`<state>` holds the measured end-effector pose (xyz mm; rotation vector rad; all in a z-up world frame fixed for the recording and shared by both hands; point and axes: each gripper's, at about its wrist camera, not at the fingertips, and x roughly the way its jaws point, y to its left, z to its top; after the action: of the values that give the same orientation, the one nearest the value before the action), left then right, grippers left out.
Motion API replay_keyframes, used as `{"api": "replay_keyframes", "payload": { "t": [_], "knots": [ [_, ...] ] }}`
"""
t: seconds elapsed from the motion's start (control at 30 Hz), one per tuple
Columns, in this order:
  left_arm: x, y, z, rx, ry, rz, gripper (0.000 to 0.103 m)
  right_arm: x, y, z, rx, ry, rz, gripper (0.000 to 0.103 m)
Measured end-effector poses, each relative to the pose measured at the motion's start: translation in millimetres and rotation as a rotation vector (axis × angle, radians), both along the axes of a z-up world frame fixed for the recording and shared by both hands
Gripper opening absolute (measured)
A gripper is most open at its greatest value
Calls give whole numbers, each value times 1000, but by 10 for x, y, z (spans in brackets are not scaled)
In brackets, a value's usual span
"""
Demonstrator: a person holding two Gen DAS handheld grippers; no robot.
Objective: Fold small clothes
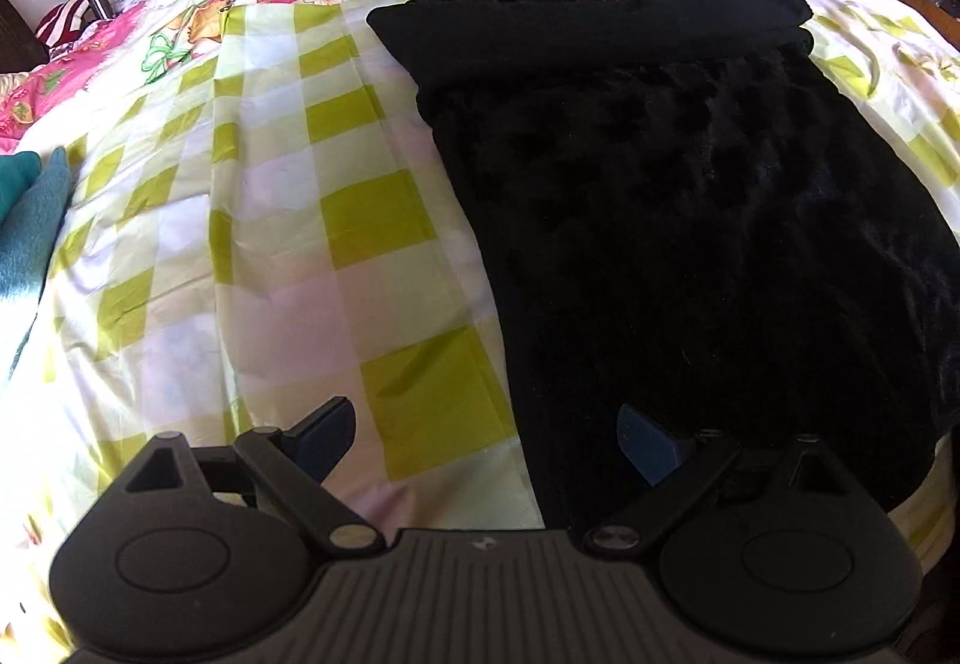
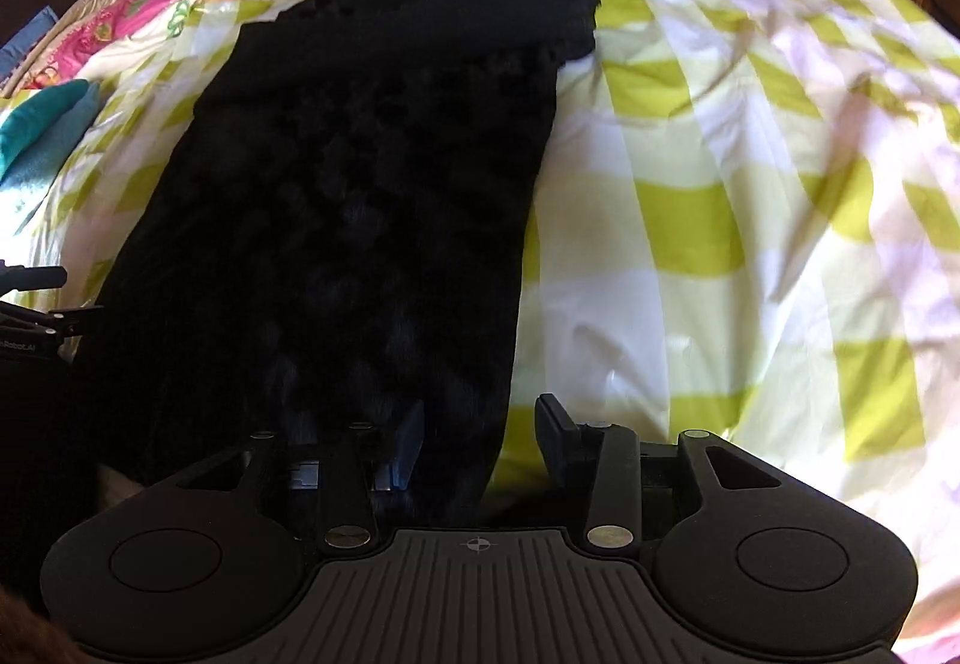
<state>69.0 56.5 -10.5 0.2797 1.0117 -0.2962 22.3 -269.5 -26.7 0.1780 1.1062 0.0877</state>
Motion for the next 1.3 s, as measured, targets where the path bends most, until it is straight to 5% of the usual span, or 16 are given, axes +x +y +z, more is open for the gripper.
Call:
{"api": "replay_keyframes", "payload": {
  "t": [0.13, 0.4, 0.47, 0.53, 0.67, 0.7, 0.73, 0.8, 0.93, 1.1, 1.2, 1.3],
  "knots": [
    [69, 22, -13, -90, 100, 36, 103, 8, -30, -187, 88, 85, -46, 40],
    [95, -22, -153, -113, 210, 42, 97, 143, -20, -247, 148, 121, -41, 42],
    [60, -62, -163, -100, 226, 26, 87, 156, 0, -252, 148, 131, -22, 40],
    [44, -51, -153, -114, 241, 29, 79, 167, 0, -243, 166, 142, -5, 23],
    [45, 23, -90, -185, 284, 41, 49, 149, -62, -215, 251, 135, -29, 12],
    [62, 45, -75, -215, 298, 45, 44, 139, -92, -190, 296, 123, -47, 11],
    [95, 83, -61, -266, 324, 52, 25, 131, -124, -162, 348, 109, -62, 11],
    [179, 164, -7, -389, 356, 80, 22, 130, -176, -88, 438, 74, -90, 10],
    [440, 263, 227, -571, 302, 97, 22, 264, -322, 163, 621, -65, -152, 10],
    [1284, 320, 589, -724, 125, 109, 22, 899, -516, 508, 706, -278, -212, 10],
    [1922, 318, 606, -766, 38, 154, 23, 1518, -672, 559, 695, -370, -305, 10],
    [2420, 283, 413, -737, 66, 218, 26, 2148, -784, 443, 656, -383, -434, 15]
  ]
}}
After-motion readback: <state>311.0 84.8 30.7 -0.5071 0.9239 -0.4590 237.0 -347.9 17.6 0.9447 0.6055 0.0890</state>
